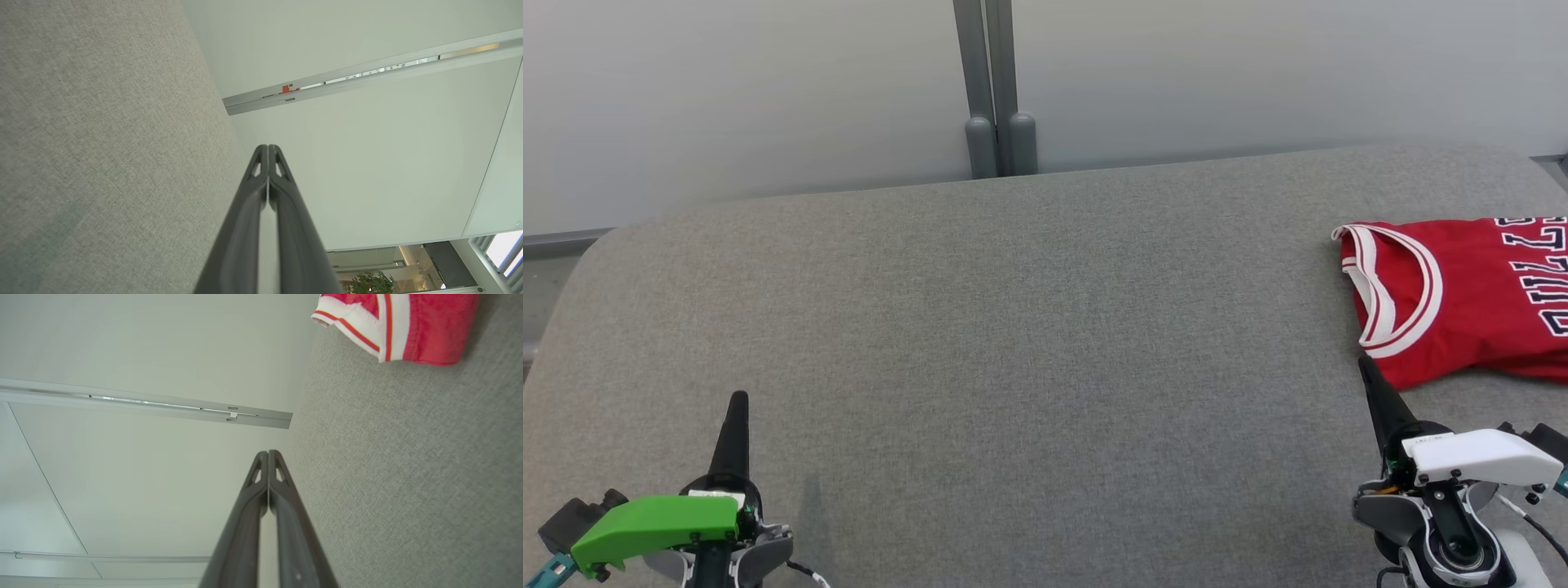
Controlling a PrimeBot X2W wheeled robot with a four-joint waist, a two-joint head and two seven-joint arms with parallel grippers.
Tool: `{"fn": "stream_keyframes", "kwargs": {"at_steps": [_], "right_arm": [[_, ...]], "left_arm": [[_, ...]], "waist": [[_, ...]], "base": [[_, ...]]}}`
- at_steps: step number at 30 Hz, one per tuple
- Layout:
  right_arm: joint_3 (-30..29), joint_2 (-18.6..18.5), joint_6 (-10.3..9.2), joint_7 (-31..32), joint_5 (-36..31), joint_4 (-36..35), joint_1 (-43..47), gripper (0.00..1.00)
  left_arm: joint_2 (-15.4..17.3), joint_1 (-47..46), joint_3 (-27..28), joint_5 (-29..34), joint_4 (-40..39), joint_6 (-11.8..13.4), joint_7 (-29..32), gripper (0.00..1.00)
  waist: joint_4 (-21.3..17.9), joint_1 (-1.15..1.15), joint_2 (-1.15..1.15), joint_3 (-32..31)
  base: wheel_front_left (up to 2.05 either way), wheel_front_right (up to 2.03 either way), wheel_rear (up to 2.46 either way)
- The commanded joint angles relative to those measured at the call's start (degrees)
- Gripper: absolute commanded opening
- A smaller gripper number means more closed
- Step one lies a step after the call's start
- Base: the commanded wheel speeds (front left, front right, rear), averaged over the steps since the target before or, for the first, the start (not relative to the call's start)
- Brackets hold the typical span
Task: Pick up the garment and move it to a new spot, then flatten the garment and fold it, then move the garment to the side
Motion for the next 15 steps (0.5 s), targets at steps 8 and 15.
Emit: {"fn": "stream_keyframes", "kwargs": {"at_steps": [8,15], "right_arm": [[-1.0,0.4,0.04,1.2,3.8,-0.9,0.4,0.00],[-1.6,0.7,0.04,2.1,6.3,-1.1,0.6,0.00]], "left_arm": [[0.0,-1.5,0.4,-4.3,-0.3,-0.5,1.2,0.00],[-0.1,-1.6,0.5,-7.2,-0.3,-0.5,1.9,0.00]], "waist": [[0.2,0.00,0.00,0.1],[0.3,0.00,0.00,0.2]], "base": [[0.00,0.00,0.00],[0.00,0.00,0.00]]}}
